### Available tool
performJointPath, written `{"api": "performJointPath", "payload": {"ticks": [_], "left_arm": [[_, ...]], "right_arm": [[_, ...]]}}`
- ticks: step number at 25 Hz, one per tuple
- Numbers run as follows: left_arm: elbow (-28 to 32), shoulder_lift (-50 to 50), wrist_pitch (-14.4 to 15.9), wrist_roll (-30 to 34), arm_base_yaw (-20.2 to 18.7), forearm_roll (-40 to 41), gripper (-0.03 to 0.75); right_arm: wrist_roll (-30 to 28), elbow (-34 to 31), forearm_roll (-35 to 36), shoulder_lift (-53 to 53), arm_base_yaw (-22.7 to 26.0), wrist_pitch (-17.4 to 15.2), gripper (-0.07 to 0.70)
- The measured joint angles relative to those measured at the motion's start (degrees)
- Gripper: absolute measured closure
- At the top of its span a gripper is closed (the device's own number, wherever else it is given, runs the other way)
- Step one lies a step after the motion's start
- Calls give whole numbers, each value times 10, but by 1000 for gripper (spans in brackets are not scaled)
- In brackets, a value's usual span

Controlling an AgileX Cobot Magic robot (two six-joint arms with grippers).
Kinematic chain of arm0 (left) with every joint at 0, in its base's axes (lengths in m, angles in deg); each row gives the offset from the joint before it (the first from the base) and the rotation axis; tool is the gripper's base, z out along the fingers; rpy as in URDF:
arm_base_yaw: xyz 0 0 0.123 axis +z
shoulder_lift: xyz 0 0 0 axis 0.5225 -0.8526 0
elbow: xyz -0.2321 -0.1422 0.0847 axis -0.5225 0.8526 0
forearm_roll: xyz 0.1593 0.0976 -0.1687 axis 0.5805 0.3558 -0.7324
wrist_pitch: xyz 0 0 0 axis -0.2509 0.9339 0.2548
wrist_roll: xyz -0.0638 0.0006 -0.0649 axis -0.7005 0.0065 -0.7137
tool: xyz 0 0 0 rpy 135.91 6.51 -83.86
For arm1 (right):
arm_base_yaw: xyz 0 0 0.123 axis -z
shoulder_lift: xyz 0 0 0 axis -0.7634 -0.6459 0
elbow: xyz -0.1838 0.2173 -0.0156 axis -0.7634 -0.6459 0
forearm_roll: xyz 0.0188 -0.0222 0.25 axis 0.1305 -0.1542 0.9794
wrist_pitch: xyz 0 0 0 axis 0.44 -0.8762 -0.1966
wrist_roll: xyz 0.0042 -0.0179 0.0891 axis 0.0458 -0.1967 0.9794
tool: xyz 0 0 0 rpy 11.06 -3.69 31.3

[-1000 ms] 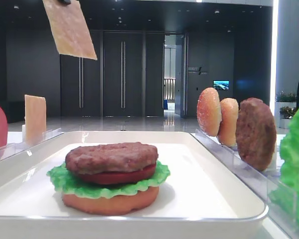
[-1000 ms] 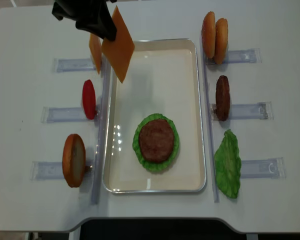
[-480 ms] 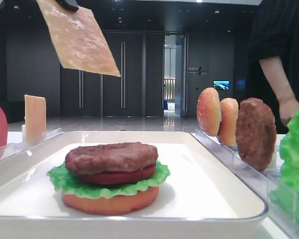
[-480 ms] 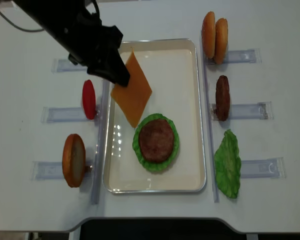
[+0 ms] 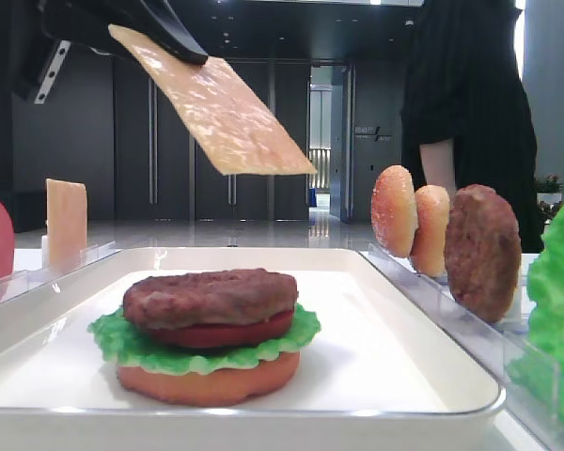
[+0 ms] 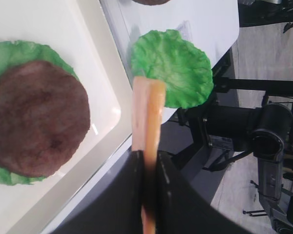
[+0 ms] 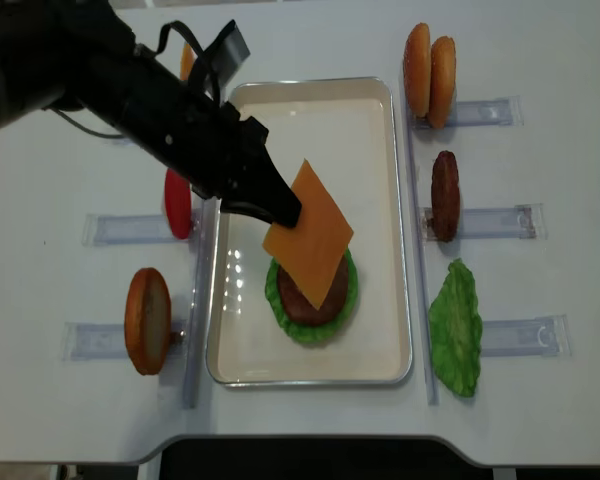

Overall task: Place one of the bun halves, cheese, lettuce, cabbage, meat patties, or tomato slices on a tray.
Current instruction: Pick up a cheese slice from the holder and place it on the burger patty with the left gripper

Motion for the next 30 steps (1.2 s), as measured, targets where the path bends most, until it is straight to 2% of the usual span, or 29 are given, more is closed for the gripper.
{"api": "performJointPath", "payload": {"ticks": [6,12,21,30], "left_arm": [[22,-31,-16,53,0,-37,683],[22,-70,-36,72,-4,-52,683],[22,-101,-39,77,-5,-52,683],[22,-106,-40,65,-5,-19,683]], "right_arm": [[0,0,0,0,0,0,231],[0,0,0,0,0,0,231],[0,0,0,0,0,0,231],[0,0,0,0,0,0,231]]}}
